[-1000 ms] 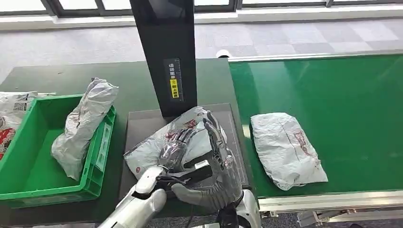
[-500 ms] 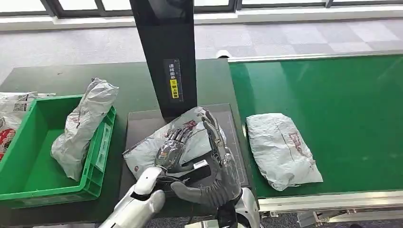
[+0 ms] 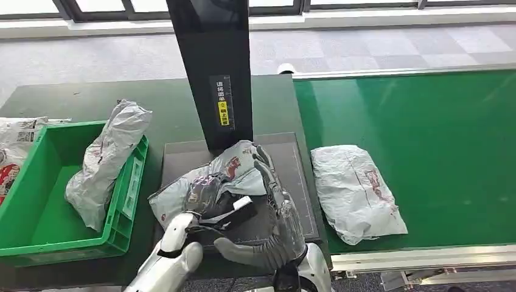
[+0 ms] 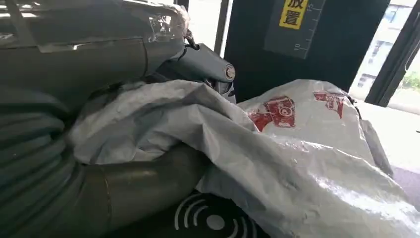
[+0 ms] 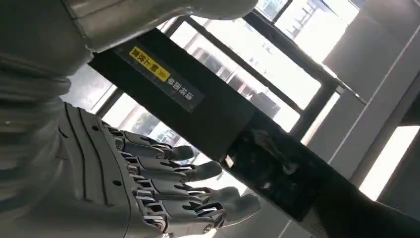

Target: Moved the parcel from conveyor to table for the left to box.

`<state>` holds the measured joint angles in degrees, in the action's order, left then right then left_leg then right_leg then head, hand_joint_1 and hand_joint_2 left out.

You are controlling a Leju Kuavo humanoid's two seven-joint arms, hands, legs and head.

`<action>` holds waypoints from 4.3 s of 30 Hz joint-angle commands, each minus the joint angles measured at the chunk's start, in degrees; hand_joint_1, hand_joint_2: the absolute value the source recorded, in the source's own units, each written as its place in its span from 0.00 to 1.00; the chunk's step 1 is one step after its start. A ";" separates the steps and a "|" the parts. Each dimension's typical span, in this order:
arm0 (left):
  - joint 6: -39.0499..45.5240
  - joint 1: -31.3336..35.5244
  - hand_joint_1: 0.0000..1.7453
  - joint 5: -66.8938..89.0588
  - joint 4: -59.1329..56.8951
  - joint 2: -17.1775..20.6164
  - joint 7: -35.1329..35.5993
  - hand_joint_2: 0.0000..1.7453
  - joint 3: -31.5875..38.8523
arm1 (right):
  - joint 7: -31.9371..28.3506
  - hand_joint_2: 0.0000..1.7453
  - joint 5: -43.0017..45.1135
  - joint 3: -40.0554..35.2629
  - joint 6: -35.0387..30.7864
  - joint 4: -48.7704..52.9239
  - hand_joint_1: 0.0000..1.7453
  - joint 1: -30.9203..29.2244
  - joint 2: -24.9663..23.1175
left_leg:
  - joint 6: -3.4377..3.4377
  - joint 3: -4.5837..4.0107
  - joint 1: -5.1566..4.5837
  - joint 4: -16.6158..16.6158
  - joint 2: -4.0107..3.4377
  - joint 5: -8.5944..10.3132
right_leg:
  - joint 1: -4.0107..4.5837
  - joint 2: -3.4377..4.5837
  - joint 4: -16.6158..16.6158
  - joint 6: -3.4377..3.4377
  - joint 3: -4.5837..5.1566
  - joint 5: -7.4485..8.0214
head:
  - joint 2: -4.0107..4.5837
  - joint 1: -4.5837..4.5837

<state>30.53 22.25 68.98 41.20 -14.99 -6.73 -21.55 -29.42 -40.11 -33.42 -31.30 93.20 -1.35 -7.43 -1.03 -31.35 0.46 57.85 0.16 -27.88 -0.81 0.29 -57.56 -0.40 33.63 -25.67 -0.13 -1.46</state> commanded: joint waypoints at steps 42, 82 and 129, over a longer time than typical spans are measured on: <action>9.47 6.82 1.00 -34.09 11.36 14.25 -30.32 1.00 42.87 | -2.99 1.00 0.90 -2.66 1.01 -2.50 0.00 0.40 2.07 | -0.22 -0.05 0.06 -0.09 0.11 0.19 | 0.16 -0.11 0.03 0.16 0.09 0.05 | 0.00 0.00; 8.62 -1.47 0.00 -47.89 13.82 13.45 -31.04 0.00 40.05 | -4.09 1.00 3.24 2.76 1.96 -9.01 0.00 -2.58 1.15 | -0.23 0.09 0.03 -0.13 -0.05 0.12 | 0.03 0.08 0.01 0.22 0.01 0.02 | 0.00 0.00; -7.55 -18.41 0.00 -70.36 44.74 3.38 -33.27 0.00 11.82 | 25.02 1.00 -31.62 47.15 2.87 -25.89 0.00 1.15 6.52 | 0.05 -0.07 -0.21 -0.05 0.03 -0.07 | 0.00 -0.12 0.12 0.07 0.13 -0.05 | 0.00 0.00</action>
<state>23.21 2.10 -1.51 86.79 -12.02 -40.22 -9.42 -4.72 -72.04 7.89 -29.68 73.09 2.13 -2.29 -1.00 -31.47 0.26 57.89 0.09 -27.99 -0.82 0.31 -57.54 -0.35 33.86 -25.74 -0.13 -1.46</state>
